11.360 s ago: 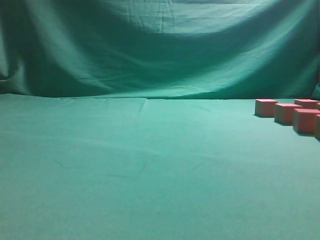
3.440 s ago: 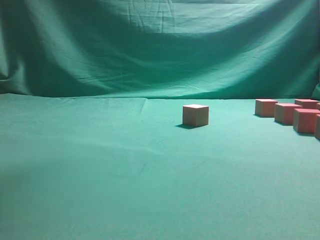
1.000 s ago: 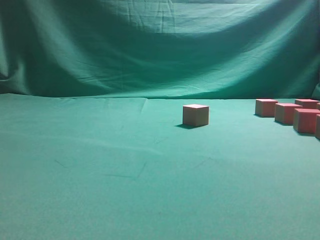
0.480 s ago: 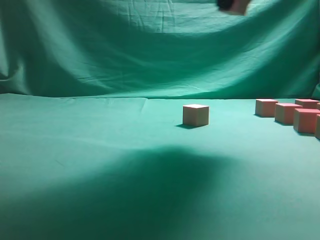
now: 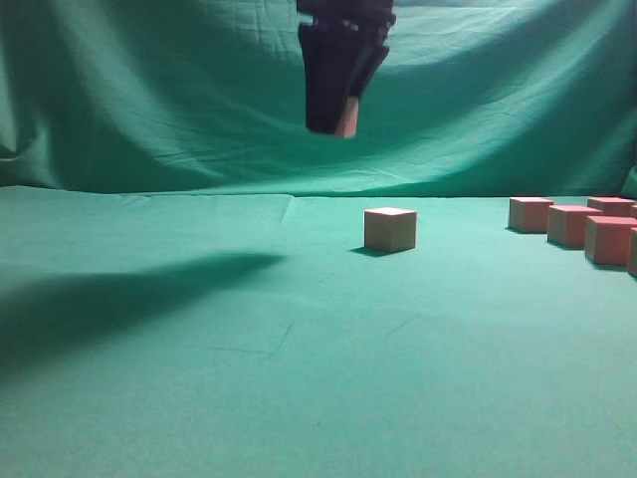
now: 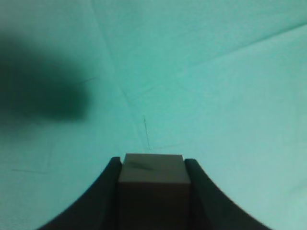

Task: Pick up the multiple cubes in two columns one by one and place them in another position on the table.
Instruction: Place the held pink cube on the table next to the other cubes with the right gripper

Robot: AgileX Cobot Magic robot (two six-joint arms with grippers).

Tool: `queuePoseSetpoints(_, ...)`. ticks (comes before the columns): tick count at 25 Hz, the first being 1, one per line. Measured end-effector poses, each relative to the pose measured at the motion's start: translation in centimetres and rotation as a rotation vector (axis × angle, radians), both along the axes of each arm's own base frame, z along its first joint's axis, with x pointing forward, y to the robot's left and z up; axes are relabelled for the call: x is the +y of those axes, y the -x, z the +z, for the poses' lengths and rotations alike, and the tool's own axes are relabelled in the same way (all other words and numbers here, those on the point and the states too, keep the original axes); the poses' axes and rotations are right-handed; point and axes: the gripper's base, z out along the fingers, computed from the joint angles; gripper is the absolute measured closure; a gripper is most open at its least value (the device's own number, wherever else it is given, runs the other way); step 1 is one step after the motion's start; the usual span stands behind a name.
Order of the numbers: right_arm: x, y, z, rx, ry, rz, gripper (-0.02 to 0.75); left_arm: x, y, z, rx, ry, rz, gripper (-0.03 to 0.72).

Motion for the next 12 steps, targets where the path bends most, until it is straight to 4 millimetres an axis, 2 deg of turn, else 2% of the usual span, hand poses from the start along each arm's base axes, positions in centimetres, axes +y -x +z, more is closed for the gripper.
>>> queuePoseSetpoints(6, 0.6, -0.8, -2.6, -0.031, 0.052, 0.235, 0.479, 0.0, 0.0, 0.0, 0.000, 0.000, 0.000, 0.688)
queuePoseSetpoints(12, 1.3, -1.8, -4.1, -0.089, 0.020, 0.264, 0.479, 0.0, 0.0, 0.0, 0.000, 0.000, 0.000, 0.688)
